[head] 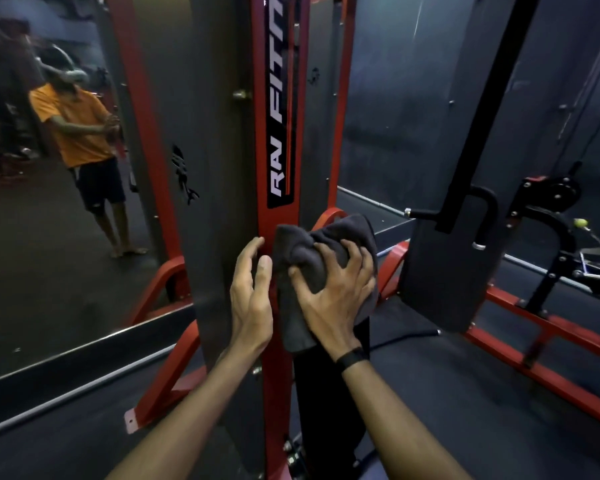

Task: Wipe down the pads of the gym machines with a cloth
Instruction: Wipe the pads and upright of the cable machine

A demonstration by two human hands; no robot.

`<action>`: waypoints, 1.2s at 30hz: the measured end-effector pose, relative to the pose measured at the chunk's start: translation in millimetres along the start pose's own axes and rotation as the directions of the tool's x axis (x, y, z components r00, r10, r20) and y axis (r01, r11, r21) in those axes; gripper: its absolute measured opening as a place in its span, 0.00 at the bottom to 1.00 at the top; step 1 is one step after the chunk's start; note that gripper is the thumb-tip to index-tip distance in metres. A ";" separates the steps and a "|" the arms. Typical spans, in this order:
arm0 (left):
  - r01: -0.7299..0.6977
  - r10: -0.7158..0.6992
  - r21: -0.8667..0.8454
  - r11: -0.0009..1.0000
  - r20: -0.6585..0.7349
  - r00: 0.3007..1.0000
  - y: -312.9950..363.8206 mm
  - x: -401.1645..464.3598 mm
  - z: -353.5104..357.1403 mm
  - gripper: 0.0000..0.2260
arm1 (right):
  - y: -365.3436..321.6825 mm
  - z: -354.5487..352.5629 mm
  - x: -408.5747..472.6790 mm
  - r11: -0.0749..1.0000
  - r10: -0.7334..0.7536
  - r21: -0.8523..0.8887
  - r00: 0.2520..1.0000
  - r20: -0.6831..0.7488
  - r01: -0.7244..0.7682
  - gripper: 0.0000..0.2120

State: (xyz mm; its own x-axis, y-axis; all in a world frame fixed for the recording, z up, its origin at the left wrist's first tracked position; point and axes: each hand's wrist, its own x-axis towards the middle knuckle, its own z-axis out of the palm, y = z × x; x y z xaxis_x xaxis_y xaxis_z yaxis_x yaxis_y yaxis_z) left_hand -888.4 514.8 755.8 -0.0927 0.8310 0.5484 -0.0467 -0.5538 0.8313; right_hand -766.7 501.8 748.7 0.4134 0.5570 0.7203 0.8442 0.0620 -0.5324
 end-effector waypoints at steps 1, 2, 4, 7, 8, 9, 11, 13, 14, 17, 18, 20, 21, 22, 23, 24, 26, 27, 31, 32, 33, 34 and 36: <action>-0.006 0.006 0.003 1.000 0.022 1.000 1.4 3.9 -0.1 0.28 | 1.1 -0.4 6.4 0.998 0.051 0.031 0.999 -0.019 -0.050 0.27; -0.014 0.014 0.000 1.000 0.044 0.999 3.0 7.2 0.2 0.27 | 5.5 0.0 14.6 0.992 0.112 0.067 0.993 -0.038 -0.109 0.26; -0.030 0.030 -0.004 1.000 0.100 0.995 3.8 13.6 0.8 0.27 | 18.4 1.5 33.5 0.950 0.270 0.177 0.962 -0.047 -0.258 0.28; -0.052 0.050 0.003 0.999 0.195 0.980 -0.5 28.7 9.0 0.27 | 37.3 4.1 49.3 0.831 0.441 0.359 0.897 0.043 -0.426 0.33; -0.059 0.057 0.001 0.998 0.223 0.973 -2.4 34.8 16.9 0.26 | 39.3 3.3 49.1 0.809 0.459 0.389 0.887 0.051 -0.441 0.32; -0.067 0.065 -0.002 0.998 0.247 0.967 -2.7 40.9 26.1 0.25 | 38.1 3.1 47.5 0.807 0.462 0.391 0.886 0.045 -0.442 0.31; -0.081 0.080 -0.007 0.997 0.304 0.949 -3.0 52.9 48.3 0.27 | 36.0 3.7 44.0 0.837 0.456 0.345 0.890 -0.009 -0.425 0.29; -0.084 0.082 -0.011 0.996 0.356 0.931 -6.4 62.8 63.1 0.30 | 32.7 5.2 39.8 0.885 0.404 0.293 0.910 -0.095 -0.362 0.26; -0.077 0.079 -0.022 0.997 0.386 0.919 -8.2 67.7 66.8 0.33 | 32.3 6.9 38.0 0.904 0.377 0.269 0.916 -0.137 -0.331 0.25; -0.046 0.058 -0.036 0.998 0.486 0.872 -12.4 74.2 70.1 0.43 | 32.3 9.2 29.5 0.935 0.330 0.221 0.910 -0.250 -0.278 0.20; -0.033 0.044 -0.031 0.999 0.515 0.856 -12.8 73.7 70.2 0.44 | 30.4 9.0 24.9 0.943 0.308 0.215 0.911 -0.275 -0.254 0.19; -0.019 0.026 -0.019 1.000 0.560 0.828 -11.7 71.4 70.0 0.45 | 25.9 10.4 15.8 0.952 0.279 0.211 0.910 -0.306 -0.221 0.19; 0.003 0.010 -0.022 1.000 0.573 0.819 -12.1 71.1 69.3 0.44 | 22.8 12.0 11.0 0.953 0.278 0.212 0.906 -0.318 -0.218 0.18; 0.042 -0.013 -0.036 0.998 0.583 0.813 -12.6 70.7 68.3 0.44 | 19.2 13.5 6.3 0.951 0.283 0.217 0.899 -0.335 -0.219 0.18; 0.089 -0.040 -0.053 0.995 0.594 0.803 -13.4 71.2 66.7 0.44 | 15.5 15.3 1.2 0.948 0.294 0.228 0.887 -0.355 -0.223 0.19; 0.122 -0.057 -0.066 0.990 0.603 0.796 -14.5 71.4 65.2 0.44 | 12.4 16.9 -3.1 0.942 0.308 0.247 0.877 -0.370 -0.227 0.20; 0.140 -0.061 -0.079 0.987 0.626 0.778 -14.9 70.8 63.0 0.43 | 6.6 18.9 -9.6 0.932 0.330 0.276 0.863 -0.382 -0.234 0.24; 0.143 -0.059 -0.080 0.986 0.640 0.766 -14.6 70.3 62.4 0.42 | 4.5 19.5 -11.4 0.926 0.344 0.285 0.863 -0.370 -0.247 0.26; 0.166 -0.070 -0.073 0.983 0.694 0.716 -20.2 72.3 58.9 0.39 | -9.5 22.5 -22.1 0.908 0.407 0.250 0.852 -0.330 -0.337 0.35; 0.165 -0.060 -0.082 0.983 0.703 0.708 -19.8 73.1 58.7 0.39 | -12.8 22.6 -24.4 0.901 0.425 0.249 0.841 -0.334 -0.356 0.36; 0.161 -0.051 -0.089 0.983 0.708 0.704 -18.5 72.8 58.4 0.39 | -15.3 23.0 -26.9 0.892 0.443 0.252 0.830 -0.337 -0.374 0.36; 0.154 -0.041 -0.096 0.983 0.707 0.706 -16.7 72.3 58.0 0.40 | -17.2 23.5 -29.0 0.884 0.460 0.256 0.821 -0.338 -0.391 0.34; 0.139 -0.007 -0.127 0.982 0.713 0.702 -13.9 71.7 56.8 0.40 | -21.6 26.3 -33.7 0.868 0.492 0.265 0.795 -0.355 -0.419 0.26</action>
State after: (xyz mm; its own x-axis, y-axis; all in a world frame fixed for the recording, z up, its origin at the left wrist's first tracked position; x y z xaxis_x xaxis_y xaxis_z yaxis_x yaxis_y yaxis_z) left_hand -837.9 585.0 788.7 0.6440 0.6238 0.4429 -0.1846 -0.4351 0.8813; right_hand -807.8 503.5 724.3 0.8653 0.1787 0.4683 0.4692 0.0401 -0.8822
